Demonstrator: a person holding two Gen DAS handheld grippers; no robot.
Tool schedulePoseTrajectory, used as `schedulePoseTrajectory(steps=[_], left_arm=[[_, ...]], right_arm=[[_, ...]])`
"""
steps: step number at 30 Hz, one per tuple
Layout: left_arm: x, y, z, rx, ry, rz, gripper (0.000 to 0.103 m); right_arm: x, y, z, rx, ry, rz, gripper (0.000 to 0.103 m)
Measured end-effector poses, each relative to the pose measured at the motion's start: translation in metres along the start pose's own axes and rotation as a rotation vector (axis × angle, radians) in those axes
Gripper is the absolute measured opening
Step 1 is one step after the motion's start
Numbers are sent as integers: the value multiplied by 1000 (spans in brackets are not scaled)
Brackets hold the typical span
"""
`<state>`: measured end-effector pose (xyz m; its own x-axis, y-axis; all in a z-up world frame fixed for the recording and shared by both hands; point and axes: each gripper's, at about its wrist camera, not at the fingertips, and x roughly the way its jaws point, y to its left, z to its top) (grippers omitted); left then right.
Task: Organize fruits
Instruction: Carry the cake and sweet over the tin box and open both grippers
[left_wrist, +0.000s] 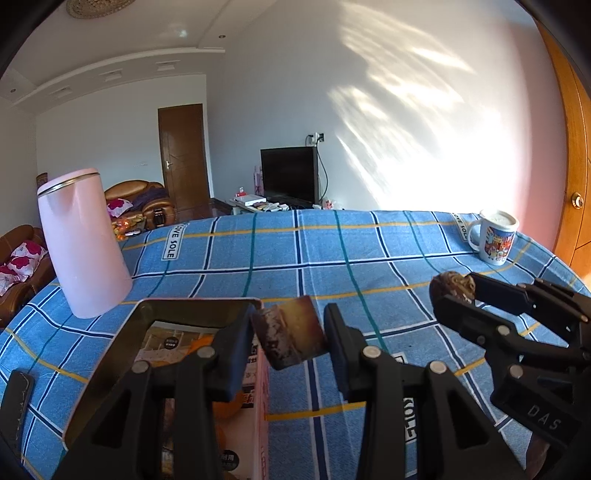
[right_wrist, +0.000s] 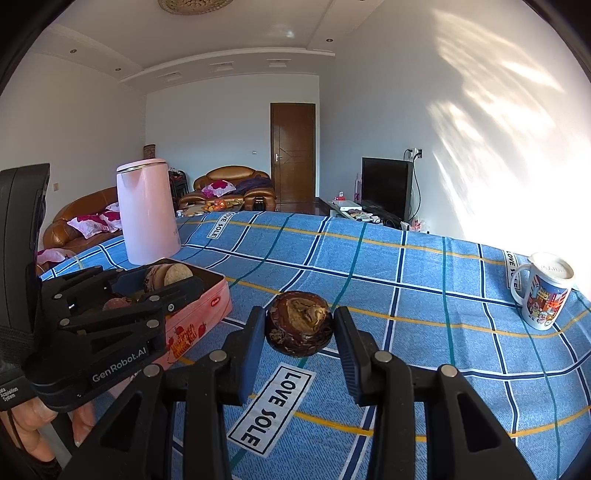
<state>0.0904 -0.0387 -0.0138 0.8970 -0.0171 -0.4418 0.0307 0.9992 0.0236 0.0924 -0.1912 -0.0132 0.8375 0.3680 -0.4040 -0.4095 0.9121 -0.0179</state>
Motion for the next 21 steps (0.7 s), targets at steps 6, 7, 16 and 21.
schedulePoseTrajectory(steps=[6, 7, 16, 21], left_arm=[[2, 15, 1, -23, 13, 21, 40], [2, 17, 1, -26, 14, 24, 40], [-3, 44, 4, -59, 15, 60, 40], [-7, 62, 6, -73, 18, 90, 40]], right_arm=[[4, 12, 9, -30, -6, 19, 40], [5, 15, 11, -37, -7, 22, 40], [9, 41, 28, -89, -18, 61, 40], [14, 57, 36, -115, -24, 86, 40]])
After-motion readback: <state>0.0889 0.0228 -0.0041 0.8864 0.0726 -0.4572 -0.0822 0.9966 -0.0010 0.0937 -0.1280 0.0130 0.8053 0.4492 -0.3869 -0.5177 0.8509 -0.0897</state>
